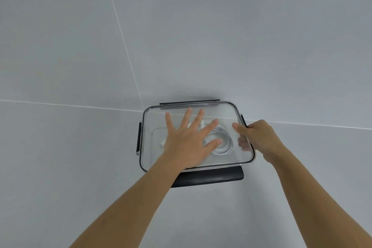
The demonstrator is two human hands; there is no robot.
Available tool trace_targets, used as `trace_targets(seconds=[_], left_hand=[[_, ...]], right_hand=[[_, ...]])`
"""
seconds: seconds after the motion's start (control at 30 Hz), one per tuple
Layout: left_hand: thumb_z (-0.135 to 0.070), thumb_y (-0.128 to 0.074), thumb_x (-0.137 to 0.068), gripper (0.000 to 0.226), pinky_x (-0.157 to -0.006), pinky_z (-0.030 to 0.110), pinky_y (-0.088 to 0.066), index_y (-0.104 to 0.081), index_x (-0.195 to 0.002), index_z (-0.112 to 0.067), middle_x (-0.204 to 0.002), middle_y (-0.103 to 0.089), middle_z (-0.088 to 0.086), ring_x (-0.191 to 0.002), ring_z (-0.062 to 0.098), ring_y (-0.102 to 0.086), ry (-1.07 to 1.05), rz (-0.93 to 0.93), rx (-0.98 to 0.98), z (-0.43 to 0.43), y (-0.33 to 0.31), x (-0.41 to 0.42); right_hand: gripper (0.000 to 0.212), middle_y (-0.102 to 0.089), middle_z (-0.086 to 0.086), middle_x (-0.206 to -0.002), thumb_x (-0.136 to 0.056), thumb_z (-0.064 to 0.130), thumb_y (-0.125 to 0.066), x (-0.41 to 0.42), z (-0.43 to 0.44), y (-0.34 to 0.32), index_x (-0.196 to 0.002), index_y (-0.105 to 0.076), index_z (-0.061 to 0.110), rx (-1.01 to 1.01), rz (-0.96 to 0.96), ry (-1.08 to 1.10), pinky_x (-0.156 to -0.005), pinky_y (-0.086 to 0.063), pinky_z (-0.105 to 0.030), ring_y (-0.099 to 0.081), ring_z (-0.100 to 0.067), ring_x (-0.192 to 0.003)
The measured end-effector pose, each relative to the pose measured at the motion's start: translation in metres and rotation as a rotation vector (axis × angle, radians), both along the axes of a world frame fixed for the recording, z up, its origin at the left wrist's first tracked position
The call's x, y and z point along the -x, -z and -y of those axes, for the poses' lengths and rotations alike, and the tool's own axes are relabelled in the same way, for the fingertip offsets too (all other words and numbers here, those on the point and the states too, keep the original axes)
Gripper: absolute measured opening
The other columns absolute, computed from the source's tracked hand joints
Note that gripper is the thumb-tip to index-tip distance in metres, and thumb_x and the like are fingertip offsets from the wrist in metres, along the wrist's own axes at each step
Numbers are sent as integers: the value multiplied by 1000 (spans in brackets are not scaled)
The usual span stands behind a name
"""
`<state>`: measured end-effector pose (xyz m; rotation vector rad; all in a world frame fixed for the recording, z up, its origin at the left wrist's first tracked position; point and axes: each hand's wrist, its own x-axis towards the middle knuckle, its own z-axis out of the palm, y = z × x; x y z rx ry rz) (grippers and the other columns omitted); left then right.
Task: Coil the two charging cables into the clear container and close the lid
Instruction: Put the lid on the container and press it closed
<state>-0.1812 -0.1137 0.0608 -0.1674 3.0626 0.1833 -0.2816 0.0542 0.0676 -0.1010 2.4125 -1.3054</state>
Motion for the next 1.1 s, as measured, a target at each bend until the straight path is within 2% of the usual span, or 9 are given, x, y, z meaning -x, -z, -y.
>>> trace_targets(seconds=[0.23, 0.33, 0.5, 0.63, 0.73, 0.83, 0.9, 1.03, 1.1], left_hand=[[-68, -19, -87, 59, -108, 65, 11, -11, -142, -48, -159, 1, -7, -145, 21, 9, 2, -31, -34, 1, -1, 1], [-60, -38, -88, 56, -114, 53, 8, -36, -138, -36, -155, -23, -5, -144, 14, -8, 34, -132, -203, 2, -6, -3], [-55, -56, -79, 47, -113, 24, -4, -58, -115, -24, -134, -51, -9, -135, 5, -27, 350, -233, -444, 6, -12, -33], [-55, -57, -74, 41, -106, 25, -18, -60, -95, -20, -115, -62, -6, -116, 6, -39, 384, -360, -310, 13, -7, -56], [-56, -58, -70, 45, -98, 30, -28, -59, -99, -21, -104, -63, -5, -101, 12, -46, 356, -466, -155, 17, 2, -72], [-40, -62, -76, 32, -96, 34, -36, -55, -102, -21, -102, -64, -3, -97, 14, -54, 367, -528, -77, 20, 17, -86], [-35, -62, -79, 29, -99, 36, -37, -55, -103, -21, -103, -65, -3, -98, 13, -56, 361, -559, -80, 21, 23, -92], [-44, -57, -84, 30, -104, 36, -33, -65, -104, -23, -110, -68, -7, -108, 6, -55, 275, -532, -307, 23, 19, -90], [-37, -55, -84, 32, -107, 36, -29, -63, -114, -27, -123, -65, -8, -119, 3, -50, 277, -490, -249, 25, 22, -87]], right_hand=[[52, -62, -22, -63, -85, 36, -61, -3, 2, -1, -78, -58, -15, 10, 3, 1, -78, -53, -52, -56, -28, -59], [37, -58, -16, -60, -87, 36, -59, -4, 2, -3, -76, -57, 1, -12, -4, -27, -74, -54, -51, -55, -28, -56], [36, -60, -18, -62, -88, 35, -60, -4, 1, -7, -72, -52, 4, -15, 4, -42, -75, -54, -52, -57, -30, -59], [38, -62, -23, -66, -88, 35, -60, -7, 0, -11, -75, -54, 0, -11, 17, -51, -77, -53, -55, -58, -32, -63], [39, -62, -22, -66, -88, 36, -59, -8, 1, -11, -71, -52, 2, -16, 22, -33, -77, -53, -56, -59, -33, -64], [39, -62, -18, -65, -87, 38, -61, -9, 1, -13, -76, -53, 1, -4, 34, -16, -78, -54, -56, -59, -32, -66], [38, -62, -18, -65, -86, 37, -62, -11, 2, -15, -75, -52, 2, 6, 40, -14, -77, -54, -56, -59, -32, -66], [37, -61, -19, -67, -88, 35, -61, -14, 2, -19, -72, -50, 4, 17, 58, -22, -76, -53, -55, -59, -33, -68], [36, -61, -18, -66, -88, 35, -61, -13, 1, -21, -72, -50, 4, 24, 67, -25, -77, -53, -54, -60, -34, -69]])
